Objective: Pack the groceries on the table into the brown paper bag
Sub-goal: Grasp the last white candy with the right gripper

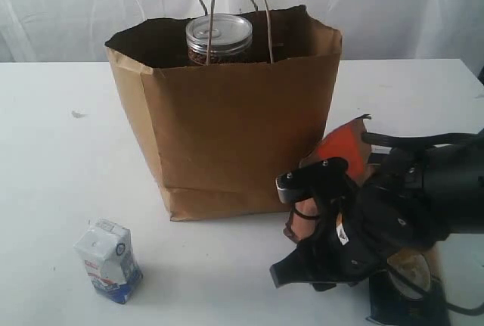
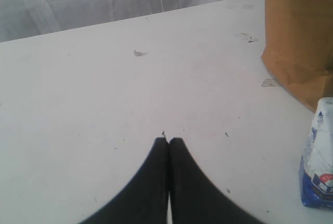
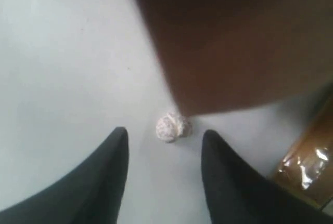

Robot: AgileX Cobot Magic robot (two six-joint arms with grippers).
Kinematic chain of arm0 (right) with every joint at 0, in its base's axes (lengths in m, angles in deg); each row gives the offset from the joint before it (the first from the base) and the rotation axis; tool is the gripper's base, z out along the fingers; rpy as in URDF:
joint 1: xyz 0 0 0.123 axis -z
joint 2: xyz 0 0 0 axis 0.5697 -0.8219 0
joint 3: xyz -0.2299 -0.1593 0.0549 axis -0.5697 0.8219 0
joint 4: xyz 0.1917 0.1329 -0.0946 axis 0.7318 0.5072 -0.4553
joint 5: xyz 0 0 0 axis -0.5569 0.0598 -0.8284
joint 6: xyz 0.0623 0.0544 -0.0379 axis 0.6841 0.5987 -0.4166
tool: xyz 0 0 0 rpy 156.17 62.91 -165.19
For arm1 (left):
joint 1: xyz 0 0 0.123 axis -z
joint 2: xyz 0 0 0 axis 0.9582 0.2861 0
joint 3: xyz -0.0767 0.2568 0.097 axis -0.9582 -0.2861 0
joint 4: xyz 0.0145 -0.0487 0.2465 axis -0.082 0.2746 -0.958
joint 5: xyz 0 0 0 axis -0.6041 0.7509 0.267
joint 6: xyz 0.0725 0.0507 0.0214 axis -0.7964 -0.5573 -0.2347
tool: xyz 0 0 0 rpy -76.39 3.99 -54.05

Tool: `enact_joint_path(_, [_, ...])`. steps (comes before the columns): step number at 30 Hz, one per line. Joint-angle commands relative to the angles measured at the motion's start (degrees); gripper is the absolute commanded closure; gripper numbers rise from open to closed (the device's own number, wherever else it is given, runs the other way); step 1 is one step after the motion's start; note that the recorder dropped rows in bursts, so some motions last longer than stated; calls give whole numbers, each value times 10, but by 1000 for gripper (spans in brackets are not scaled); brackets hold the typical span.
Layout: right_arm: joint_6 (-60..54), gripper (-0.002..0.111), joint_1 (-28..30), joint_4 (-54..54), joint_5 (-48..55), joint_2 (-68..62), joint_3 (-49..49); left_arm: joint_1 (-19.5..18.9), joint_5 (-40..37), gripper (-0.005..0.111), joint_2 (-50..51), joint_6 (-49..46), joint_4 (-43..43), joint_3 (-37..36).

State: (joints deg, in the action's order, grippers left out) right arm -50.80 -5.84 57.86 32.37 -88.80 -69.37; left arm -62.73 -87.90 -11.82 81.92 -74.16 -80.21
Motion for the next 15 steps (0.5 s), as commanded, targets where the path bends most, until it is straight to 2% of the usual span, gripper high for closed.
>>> enact_joint_path(1, [10,66,6,-32,-8,5,-1,-2,2,107,-3,1,0,-2])
enact_joint_path(15, [26,66,6,-47,-28,5,0,-2,2,107,-3,1,0,-2])
